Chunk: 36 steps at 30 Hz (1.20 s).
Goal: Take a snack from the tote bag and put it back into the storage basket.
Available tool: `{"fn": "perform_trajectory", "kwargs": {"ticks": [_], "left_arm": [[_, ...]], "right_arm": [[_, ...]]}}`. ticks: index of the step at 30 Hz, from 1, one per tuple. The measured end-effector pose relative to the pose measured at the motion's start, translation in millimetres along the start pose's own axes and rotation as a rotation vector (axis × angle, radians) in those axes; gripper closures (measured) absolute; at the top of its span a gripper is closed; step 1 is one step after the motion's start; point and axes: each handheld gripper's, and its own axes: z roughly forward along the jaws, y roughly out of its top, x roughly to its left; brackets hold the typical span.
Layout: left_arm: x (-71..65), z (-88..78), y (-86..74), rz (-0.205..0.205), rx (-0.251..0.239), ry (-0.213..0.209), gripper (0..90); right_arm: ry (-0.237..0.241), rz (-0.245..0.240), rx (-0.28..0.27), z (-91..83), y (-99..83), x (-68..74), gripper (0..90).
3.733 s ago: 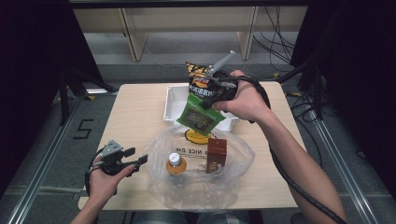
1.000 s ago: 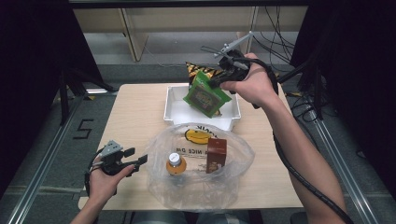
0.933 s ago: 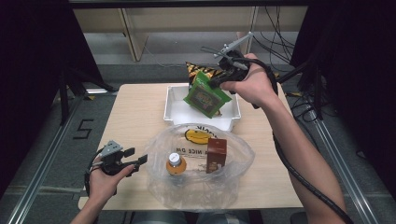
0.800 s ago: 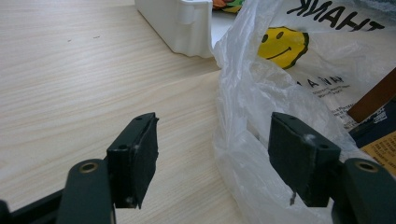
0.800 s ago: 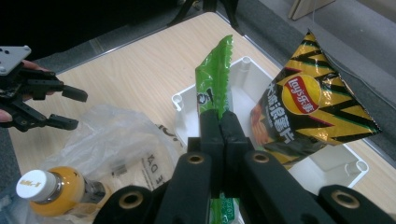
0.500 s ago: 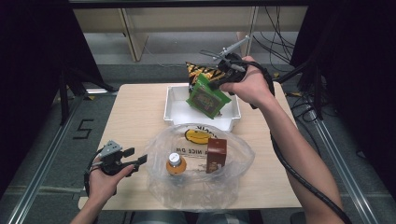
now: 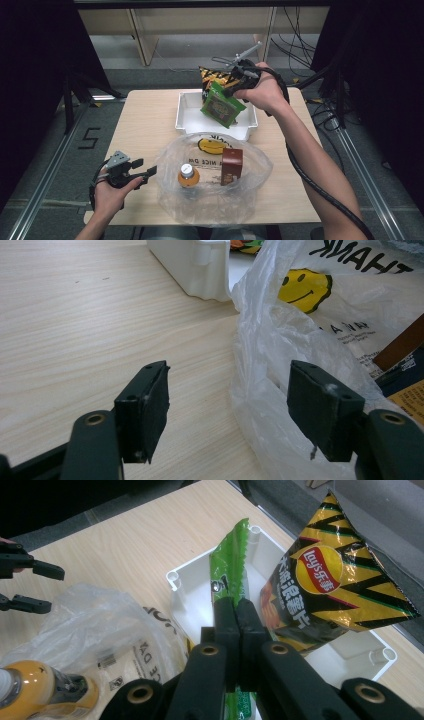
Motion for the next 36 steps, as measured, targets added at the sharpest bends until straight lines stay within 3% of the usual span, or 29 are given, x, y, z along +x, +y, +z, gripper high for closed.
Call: {"fn": "perform_trajectory", "kwargs": {"ticks": [2,3,7,8,11,16,17,19,22,30,31,33,35,36], "left_arm": [[0.3,-0.1,0.0,0.000,-0.001,0.000,32.9],[0.1,0.0,-0.1,-0.007,-0.003,-0.002,32.9],[0.2,-0.1,-0.4,-0.010,-0.008,-0.003,32.9],[-0.1,-0.5,-0.4,-0.013,-0.007,0.003,32.8],[0.6,-1.1,-0.3,-0.005,-0.006,0.002,32.9],[1.2,-1.3,-0.2,-0.007,-0.007,0.001,32.9],[1.3,-1.4,-0.3,-0.007,-0.007,0.001,32.8],[0.9,-1.3,-0.7,-0.018,-0.006,0.005,32.8],[1.5,-1.7,-0.7,-0.007,-0.003,0.005,32.9],[1.6,-1.5,-0.9,-0.005,-0.001,0.004,32.9],[1.6,-1.5,-1.0,-0.007,-0.001,0.004,32.9],[1.7,-1.4,-1.2,-0.012,-0.001,0.004,32.9],[2.1,-1.8,-1.2,-0.009,-0.001,0.006,32.9],[2.3,-2.0,-1.1,-0.006,-0.001,0.007,32.9]], "right_arm": [[-0.005,-0.020,-0.002,2.6,0.0,-2.9,90.0],[0.003,0.005,0.006,3.8,-0.6,-2.6,90.0],[0.003,0.015,0.010,7.3,-0.8,-4.6,90.0],[-0.003,-0.010,0.005,8.8,-1.0,-6.3,90.0],[-0.001,0.009,0.008,10.0,-0.2,-6.8,90.0],[-0.020,-0.015,-0.002,13.4,0.6,-12.0,90.0],[-0.013,0.018,0.013,13.5,0.5,-10.7,90.0],[-0.020,0.003,0.002,16.2,-0.2,-13.1,90.0],[-0.022,0.029,0.012,18.3,-0.2,-13.8,90.0],[-0.029,0.021,0.002,26.0,-1.0,-18.5,90.0],[-0.038,-0.004,-0.007,28.4,-1.3,-20.6,90.0],[-0.029,0.019,0.014,28.1,-0.6,-20.2,90.0],[-0.034,-0.012,0.002,31.4,-1.0,-23.4,90.0],[-0.031,0.021,0.013,31.2,-0.7,-21.7,90.0]]}}
